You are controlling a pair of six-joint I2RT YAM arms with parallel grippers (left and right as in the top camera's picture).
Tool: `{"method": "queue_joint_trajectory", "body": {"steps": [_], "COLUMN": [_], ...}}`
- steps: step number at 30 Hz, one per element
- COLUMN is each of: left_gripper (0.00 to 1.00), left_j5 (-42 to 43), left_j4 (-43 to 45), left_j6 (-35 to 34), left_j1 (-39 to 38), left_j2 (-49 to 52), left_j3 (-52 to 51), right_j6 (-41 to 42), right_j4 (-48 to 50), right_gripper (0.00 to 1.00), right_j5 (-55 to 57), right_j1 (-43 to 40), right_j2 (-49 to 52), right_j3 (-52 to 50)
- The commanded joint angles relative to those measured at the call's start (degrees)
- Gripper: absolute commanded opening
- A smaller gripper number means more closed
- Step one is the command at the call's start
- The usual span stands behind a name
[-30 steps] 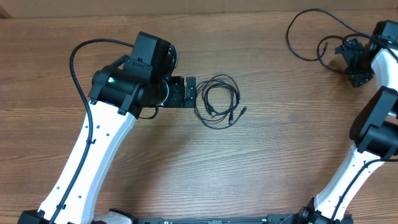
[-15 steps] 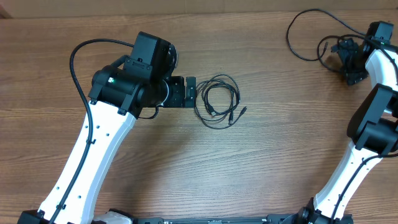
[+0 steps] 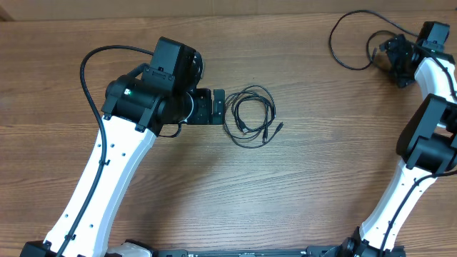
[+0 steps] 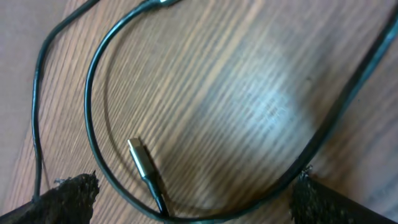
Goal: Untangle cables
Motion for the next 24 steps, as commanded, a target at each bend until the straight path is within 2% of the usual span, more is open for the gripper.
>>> {"method": "queue_joint_trajectory", "body": {"steps": [1, 6, 14, 20, 24], "left_gripper": [1.00, 0.99, 1.00, 1.00, 1.00], "left_j5": [-0.4, -0.3, 0.0, 1.6, 1.6], "left_j4": [0.0, -0.3, -0.2, -0.6, -1.1], "left_j6": [-0.8, -0.8, -0.8, -0.8, -0.8], "left_j1": [-0.1, -0.1, -0.1, -0.1, -0.1], "left_j2": [0.1, 0.1, 0.1, 0.1, 0.1], "left_j3": [0.2, 0.2, 0.2, 0.2, 0.2], "right_j6": [-6.7, -8.9, -13.3, -13.5, -13.5], "right_j4": [-1.8, -13.3, -38.7, -54.1, -63.8], "right_gripper": [1.00, 1.00, 1.00, 1.00, 1.00], "right_j5": [-0.9, -1.0, -1.0, -1.1, -5.2], "right_j1": [-0.2, -2.3, -4.4, -4.3, -3.9], "right_j2": [3.9, 3.7, 3.6, 2.3, 0.4], "right_j3": [1.5, 12.2, 38.2, 54.1, 62.6]}}
